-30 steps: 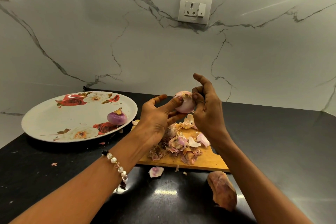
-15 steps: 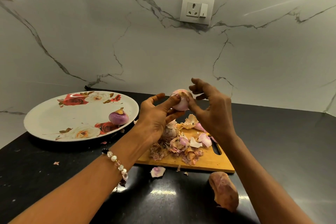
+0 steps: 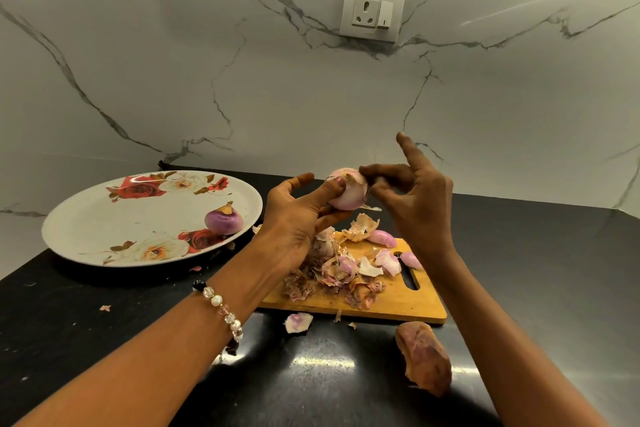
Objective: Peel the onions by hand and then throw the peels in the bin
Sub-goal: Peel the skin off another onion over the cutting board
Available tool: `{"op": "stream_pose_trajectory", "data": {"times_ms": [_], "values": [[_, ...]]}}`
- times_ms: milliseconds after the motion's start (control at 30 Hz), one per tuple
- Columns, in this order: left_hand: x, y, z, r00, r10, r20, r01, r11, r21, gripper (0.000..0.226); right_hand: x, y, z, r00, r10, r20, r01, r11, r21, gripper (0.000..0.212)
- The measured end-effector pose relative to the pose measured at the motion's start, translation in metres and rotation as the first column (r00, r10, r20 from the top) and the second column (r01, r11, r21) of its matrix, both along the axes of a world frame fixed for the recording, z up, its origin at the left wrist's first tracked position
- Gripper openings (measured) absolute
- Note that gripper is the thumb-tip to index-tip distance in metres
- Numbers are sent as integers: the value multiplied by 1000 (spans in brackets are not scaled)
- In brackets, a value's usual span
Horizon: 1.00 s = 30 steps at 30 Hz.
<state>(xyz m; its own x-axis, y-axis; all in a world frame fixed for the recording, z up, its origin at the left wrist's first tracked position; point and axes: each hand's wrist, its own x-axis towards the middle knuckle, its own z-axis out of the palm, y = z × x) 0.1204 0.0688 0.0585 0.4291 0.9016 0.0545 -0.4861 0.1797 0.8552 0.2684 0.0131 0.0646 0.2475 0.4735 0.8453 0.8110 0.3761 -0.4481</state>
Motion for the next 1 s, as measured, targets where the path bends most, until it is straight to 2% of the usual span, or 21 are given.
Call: {"op": "stream_pose_trajectory", "data": {"times_ms": [200,333,433,567,733,867,1000], "values": [[-3,3,2,999,25,35,-24,999,-31,81,-8,-1,-1,991,105,-84,-112,990,-83,78],[-2,4,2,998,53,40,-52,998,-25,82,-13,1,-4,999,31,-9,-31,999,-20,77],[-1,6,-1,997,68,30,-67,998,-21,72,-15,3,-6,1000,-6,7,6,1000,8,76],[0,9,-1,996,86,17,-86,996,3,66,-16,6,-8,999,-26,-28,27,1000,9,78],[-1,7,0,998,48,51,-47,999,-21,77,-10,7,-8,993,12,-113,-16,999,-29,82],[-2,9,1,992,21,121,-10,996,-87,63,-2,6,-8,986,1,-167,-5,1000,-19,78],[-3,15,1,992,4,128,12,992,-129,31,5,4,-5,985,-14,-170,10,1000,-26,68]]}}
